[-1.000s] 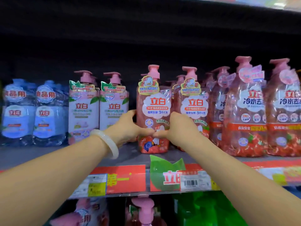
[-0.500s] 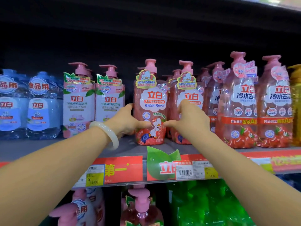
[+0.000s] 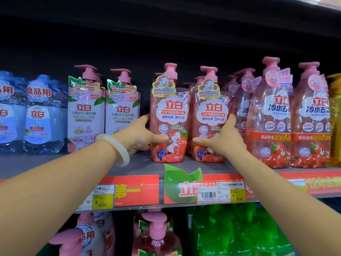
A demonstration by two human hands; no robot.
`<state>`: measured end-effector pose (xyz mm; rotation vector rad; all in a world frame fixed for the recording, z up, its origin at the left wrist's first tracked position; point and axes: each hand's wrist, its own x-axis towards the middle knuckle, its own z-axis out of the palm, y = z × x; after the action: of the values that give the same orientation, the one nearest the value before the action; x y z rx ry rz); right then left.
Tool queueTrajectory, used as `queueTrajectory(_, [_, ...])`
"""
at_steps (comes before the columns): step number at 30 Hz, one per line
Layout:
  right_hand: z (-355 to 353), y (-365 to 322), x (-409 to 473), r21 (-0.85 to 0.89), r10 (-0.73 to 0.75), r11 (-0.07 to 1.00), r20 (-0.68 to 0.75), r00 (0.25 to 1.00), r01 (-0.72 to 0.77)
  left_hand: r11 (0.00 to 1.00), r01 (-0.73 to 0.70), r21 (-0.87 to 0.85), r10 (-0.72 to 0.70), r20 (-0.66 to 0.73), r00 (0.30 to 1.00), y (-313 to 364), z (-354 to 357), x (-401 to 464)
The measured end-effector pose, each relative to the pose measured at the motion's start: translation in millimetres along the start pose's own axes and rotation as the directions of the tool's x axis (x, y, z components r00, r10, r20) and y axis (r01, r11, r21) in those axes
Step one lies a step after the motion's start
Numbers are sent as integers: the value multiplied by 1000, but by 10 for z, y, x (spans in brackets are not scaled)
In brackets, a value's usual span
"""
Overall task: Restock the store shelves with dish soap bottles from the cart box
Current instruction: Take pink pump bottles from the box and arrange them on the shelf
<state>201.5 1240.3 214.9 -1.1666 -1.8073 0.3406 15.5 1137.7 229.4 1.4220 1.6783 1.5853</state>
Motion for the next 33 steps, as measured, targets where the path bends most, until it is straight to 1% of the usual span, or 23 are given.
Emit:
queueTrajectory(7, [35, -50, -42, -80, -29, 996, -25, 999, 27, 1000, 2, -23, -2, 5, 1000, 5, 18, -36])
queueTrajectory(14, [32, -40, -43, -62, -24, 998, 3, 1000, 24, 1000, 11, -4, -11, -8, 1000, 11, 31, -38])
queueTrajectory(15, [33, -34, -45, -44, -19, 999, 13, 1000, 20, 1000, 10, 19, -9, -20, 1000, 15, 36, -49])
queueTrajectory(17, [29, -31, -61, -2, -37, 999, 8, 999, 37, 991, -21, 134, 29, -59, 998, 20, 36, -70])
queueTrajectory(18, [16, -36, -83, 6, -77, 997, -29, 997, 77, 980, -35, 194, 52, -80, 995, 28, 29, -93])
queueTrajectory(20, [-24, -73, -135, -10, -235, 972, -155, 960, 236, 953, -53, 297, 97, -133, 986, 64, -9, -179])
queueTrajectory(22, [-77, -200, -239, -38, -404, 913, -228, 886, 406, 891, -82, 447, 184, -190, 964, 101, -119, -292])
queueTrajectory(24, [-95, -421, -378, -39, -512, 856, -199, 836, 515, 774, -117, 622, 277, -167, 946, 135, -279, -431])
queueTrajectory(26, [-29, -735, -548, -45, -599, 801, -71, 797, 598, 646, -132, 752, 327, -117, 938, 165, -471, -657])
queueTrajectory(29, [305, -1290, -914, -39, -694, 702, 192, 694, 712, 477, -108, 872, 348, -75, 934, 121, -849, -1064])
queueTrajectory(31, [612, -1666, -1275, 22, -729, 654, 284, 623, 756, 375, -55, 926, 330, -78, 941, 39, -1218, -1405])
queueTrajectory(33, [952, -2056, -1728, 100, -746, 632, 345, 570, 768, 254, 12, 967, 297, -90, 951, -98, -1696, -1821])
